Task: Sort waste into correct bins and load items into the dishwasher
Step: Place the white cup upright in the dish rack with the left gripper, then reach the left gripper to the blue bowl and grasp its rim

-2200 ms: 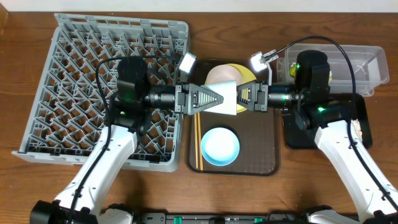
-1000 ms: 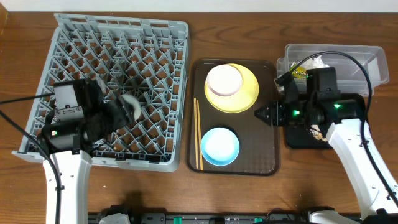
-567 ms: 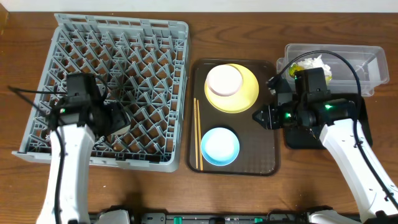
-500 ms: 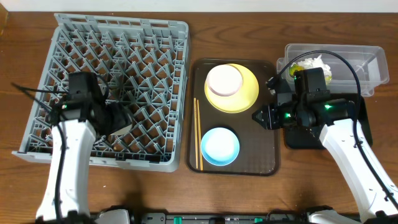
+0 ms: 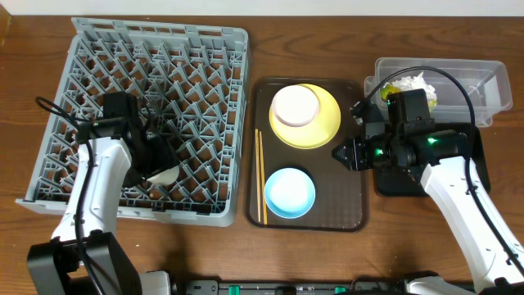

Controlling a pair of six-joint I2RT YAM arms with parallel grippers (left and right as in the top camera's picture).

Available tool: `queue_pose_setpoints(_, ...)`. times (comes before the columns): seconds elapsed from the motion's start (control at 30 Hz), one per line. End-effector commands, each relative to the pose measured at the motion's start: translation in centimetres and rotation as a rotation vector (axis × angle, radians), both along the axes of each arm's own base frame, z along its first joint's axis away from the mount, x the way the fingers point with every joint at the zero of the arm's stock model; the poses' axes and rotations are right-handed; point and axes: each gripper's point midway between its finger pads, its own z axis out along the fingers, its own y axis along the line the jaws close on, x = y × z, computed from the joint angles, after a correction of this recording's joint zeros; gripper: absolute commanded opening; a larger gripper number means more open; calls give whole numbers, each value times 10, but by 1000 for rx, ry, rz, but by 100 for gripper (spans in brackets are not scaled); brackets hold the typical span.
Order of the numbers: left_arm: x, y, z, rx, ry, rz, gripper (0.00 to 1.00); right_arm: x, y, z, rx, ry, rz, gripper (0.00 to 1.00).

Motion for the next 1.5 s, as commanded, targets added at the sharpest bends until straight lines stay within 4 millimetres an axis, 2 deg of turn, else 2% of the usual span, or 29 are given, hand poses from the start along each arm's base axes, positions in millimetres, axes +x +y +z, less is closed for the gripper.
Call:
queue_pose_setpoints(0.0,9,4,16,16,-49,-13,66,4,3,9,-2,-36,25,36)
queue_pose_setpoints(0.03,10,4,22,18,-63,-13,66,4,3,9,-4,-36,24,36)
queue_pose_setpoints(0.17,15,5,42,29,-128,-13,84,6,-4,6,-45,-41,5,40)
queue_pose_setpoints(0.3,11,4,56,36,-166,-13,87,7,-10,11,-74,-73,-13,44)
queue_pose_setpoints(0.4,7,2,57,29,-157,-13,88,7,-12,21,-81,-111,-22,45)
queue_pose_setpoints(0.57,1,-29,58,-124,-145,-54,89,6,-23,40,-121,-191,-57,53)
queue_pose_setpoints(0.63,1,-42,61,-148,-152,-91,90,5,-32,43,-150,-201,-92,52)
queue_pose_setpoints(0.67,1,-53,64,-150,-163,-131,94,4,-42,42,-176,-184,-149,52)
queue_pose_setpoints(0.77,4,-79,73,-150,-213,-233,94,1,-66,35,-244,-133,-261,51)
queue_pose_setpoints(0.87,4,-115,86,-161,-279,-363,95,-5,-92,28,-317,-78,-383,54)
queue_pose_setpoints(0.93,0,-144,91,-175,-311,-463,95,-8,-99,26,-324,-57,-401,59)
queue_pose_setpoints(1.0,-5,-173,93,-189,-334,-575,95,-10,-101,26,-311,-46,-409,67)
queue_pose_setpoints(1.1,-13,-212,93,-202,-361,-709,95,-13,-106,24,-320,-25,-422,70)
queue_pose_setpoints(1.2,-21,-244,88,-177,-378,-816,95,-16,-116,22,-348,-8,-458,74)
queue_pose_setpoints(1.3,-32,-272,78,-165,-375,-908,95,-21,-133,19,-376,34,-573,77)
queue_pose_setpoints(1.47,-53,-312,51,-173,-322,-1035,95,-25,-147,17,-381,66,-654,77)
